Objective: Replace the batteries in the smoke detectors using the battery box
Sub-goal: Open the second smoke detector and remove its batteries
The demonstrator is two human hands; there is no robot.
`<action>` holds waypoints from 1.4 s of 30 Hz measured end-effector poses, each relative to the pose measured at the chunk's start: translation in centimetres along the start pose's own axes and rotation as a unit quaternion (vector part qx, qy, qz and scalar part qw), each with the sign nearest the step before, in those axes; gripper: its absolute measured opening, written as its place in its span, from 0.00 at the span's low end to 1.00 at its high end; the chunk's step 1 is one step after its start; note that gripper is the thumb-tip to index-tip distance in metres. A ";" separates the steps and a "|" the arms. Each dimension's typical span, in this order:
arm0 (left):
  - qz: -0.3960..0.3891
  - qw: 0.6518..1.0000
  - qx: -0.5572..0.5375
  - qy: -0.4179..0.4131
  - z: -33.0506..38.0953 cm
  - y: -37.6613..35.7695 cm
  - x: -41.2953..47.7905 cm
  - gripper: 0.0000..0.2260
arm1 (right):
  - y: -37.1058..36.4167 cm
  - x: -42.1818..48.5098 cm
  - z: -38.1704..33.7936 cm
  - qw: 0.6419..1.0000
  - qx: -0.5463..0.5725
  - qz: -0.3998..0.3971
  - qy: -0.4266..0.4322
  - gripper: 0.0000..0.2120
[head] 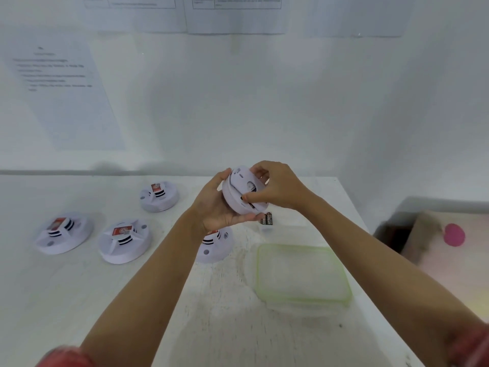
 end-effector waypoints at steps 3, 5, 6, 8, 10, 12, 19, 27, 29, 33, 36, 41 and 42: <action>0.022 1.000 0.003 -0.009 0.0 0.8 0.0 0.29 | 0.6 -0.2 0.1 0.998 0.029 0.055 -0.008 0.24; 0.041 0.999 0.009 -0.009 -0.1 1.7 -0.1 0.31 | 1.8 -0.8 -1.0 0.994 0.060 0.094 0.015 0.25; 0.048 0.999 0.008 -0.011 -0.1 2.2 -0.2 0.32 | 2.3 -1.2 -1.8 0.993 0.075 0.089 0.031 0.25; 0.058 0.998 0.001 -0.024 0.2 3.0 -0.5 0.33 | 1.7 -2.5 -3.8 0.996 0.064 -0.016 0.056 0.25; 0.059 0.997 -0.015 -0.053 1.0 3.6 -0.7 0.32 | -2.0 -5.4 -5.1 0.976 -0.034 -0.203 0.066 0.22; 0.065 0.995 -0.018 -0.073 1.8 4.2 -1.0 0.30 | -6.6 -9.0 -5.0 0.930 -0.143 -0.328 0.083 0.21; 0.061 0.996 -0.012 -0.061 1.6 2.9 -1.5 0.29 | -14.6 -12.2 -3.6 0.895 -0.257 -0.335 0.142 0.17; 0.068 0.995 -0.022 -0.069 1.5 2.3 -1.6 0.26 | -11.7 -10.5 -2.5 0.935 -0.220 -0.262 0.091 0.24; 0.059 0.994 -0.030 -0.084 1.8 2.1 -1.5 0.25 | -6.6 -8.2 -2.8 0.976 -0.140 -0.160 0.055 0.16; 0.048 0.994 -0.028 -0.098 2.1 1.5 -1.0 0.26 | 2.7 -4.1 -2.1 0.994 -0.037 0.095 -0.030 0.10; 0.046 0.992 -0.042 -0.106 1.8 0.8 -0.4 0.25 | 2.0 -3.1 -2.3 0.994 -0.017 0.101 -0.044 0.16; 0.049 0.990 -0.056 -0.119 1.5 -0.4 0.3 0.23 | 0.1 -3.2 -1.2 0.988 -0.012 0.119 -0.097 0.22; 0.054 0.989 -0.053 -0.124 1.6 -0.5 0.4 0.22 | 0.1 -3.2 -1.1 0.987 -0.008 0.122 -0.105 0.22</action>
Point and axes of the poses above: each hand's wrist, its own x-axis towards the middle knuckle, its own y-axis out of the back of the hand, z = x × y, the point moved 9 cm from there along x, towards the middle knuckle, and after that the axes turned 4 degrees about -y, right-handed, at the moved point
